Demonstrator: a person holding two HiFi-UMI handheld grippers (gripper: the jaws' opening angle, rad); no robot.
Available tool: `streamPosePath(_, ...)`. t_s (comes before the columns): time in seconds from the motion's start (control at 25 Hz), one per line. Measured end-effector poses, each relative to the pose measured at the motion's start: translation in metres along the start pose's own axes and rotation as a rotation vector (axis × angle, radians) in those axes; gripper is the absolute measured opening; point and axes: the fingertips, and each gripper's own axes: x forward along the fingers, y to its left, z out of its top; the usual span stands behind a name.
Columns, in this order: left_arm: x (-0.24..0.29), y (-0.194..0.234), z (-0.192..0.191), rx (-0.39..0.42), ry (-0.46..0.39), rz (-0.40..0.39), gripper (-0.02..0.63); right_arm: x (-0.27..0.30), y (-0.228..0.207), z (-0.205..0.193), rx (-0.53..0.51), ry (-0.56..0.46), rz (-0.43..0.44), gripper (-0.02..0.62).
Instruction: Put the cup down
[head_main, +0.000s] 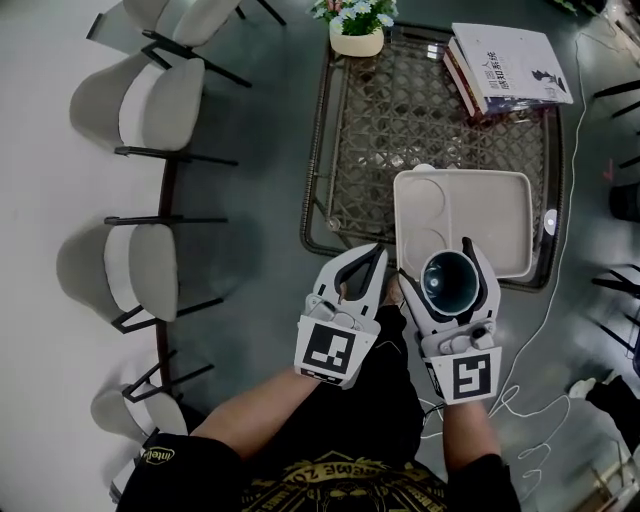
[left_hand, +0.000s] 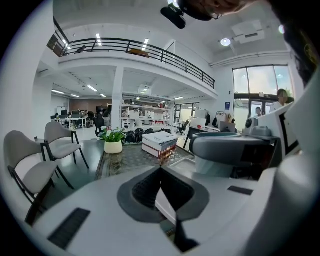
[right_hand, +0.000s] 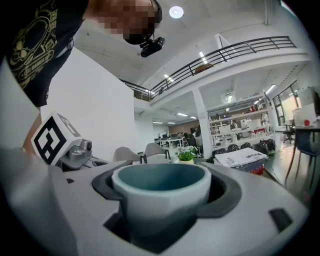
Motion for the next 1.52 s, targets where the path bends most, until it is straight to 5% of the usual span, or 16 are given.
streamPosePath(1.52,0.053,0.016,-0.063,-0.058,0.074,-0.003,-0.011,0.033,-0.025,-0.077,0.042,-0.002,-0.019,0.391)
